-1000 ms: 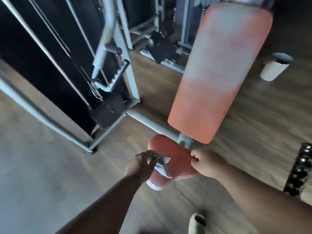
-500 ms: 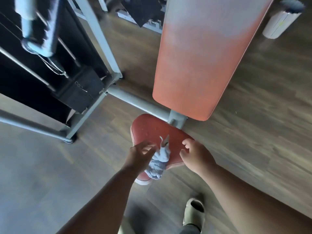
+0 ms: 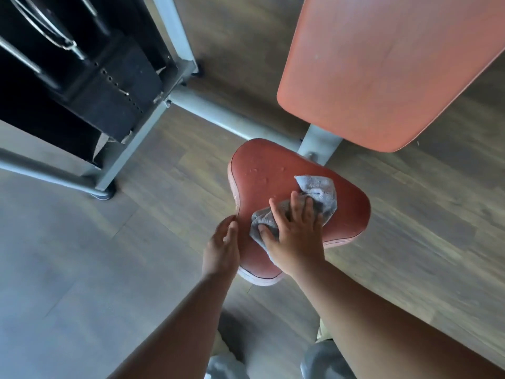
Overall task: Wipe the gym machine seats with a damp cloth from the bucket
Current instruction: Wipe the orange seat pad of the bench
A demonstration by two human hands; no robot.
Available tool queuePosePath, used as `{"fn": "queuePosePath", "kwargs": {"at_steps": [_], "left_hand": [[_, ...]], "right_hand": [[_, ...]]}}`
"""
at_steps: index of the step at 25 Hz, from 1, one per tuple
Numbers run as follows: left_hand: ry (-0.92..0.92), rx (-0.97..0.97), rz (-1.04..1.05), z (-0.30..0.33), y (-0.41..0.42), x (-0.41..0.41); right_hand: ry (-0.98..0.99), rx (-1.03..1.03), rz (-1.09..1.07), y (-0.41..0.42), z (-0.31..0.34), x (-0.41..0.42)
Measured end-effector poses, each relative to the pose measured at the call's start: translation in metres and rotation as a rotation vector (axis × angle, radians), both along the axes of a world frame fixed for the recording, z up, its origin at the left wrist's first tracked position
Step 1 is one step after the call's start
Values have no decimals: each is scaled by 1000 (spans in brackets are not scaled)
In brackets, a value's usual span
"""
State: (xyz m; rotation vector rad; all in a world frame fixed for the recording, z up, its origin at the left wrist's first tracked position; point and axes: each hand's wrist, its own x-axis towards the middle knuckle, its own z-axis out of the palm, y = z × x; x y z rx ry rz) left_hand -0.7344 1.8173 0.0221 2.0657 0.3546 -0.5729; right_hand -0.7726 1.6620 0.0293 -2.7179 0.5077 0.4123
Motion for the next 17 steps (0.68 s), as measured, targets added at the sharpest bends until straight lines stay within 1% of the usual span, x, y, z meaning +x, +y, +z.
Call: {"fn": "queuePosePath", "kwargs": {"at_steps": [2, 4, 6, 8, 9, 10, 12, 13, 14, 15, 17], "left_hand": [[25, -113, 109, -7, 4, 6], [55, -176, 134, -15, 9, 12], [49, -152, 77, -20, 10, 16], [55, -102, -8, -24, 7, 19], [76, -107, -28, -24, 5, 20], [95, -117, -35, -25, 4, 20], [97, -106, -43, -29, 3, 20], [72, -61, -73, -30, 3, 19], [26, 14, -132, -31, 4, 19], [-40, 96, -215, -29, 5, 19], [-193, 210, -417, -24, 8, 20]], "right_hand": [[-42, -9, 8, 15, -7, 3], [-130, 28, 136, 33, -10, -11], [-188, 64, 327, 35, -11, -39], [-211, 52, 412, 7, -14, -52], [-203, 22, 384, -8, -16, -48], [-175, -26, 303, -19, -17, -38], [-93, -84, 67, -20, -19, -7], [-62, -77, -14, -13, -19, 6], [-51, -67, -30, -6, -20, 13], [-57, -59, 11, -3, -20, 13], [-88, -54, 172, -18, -21, -6]]}}
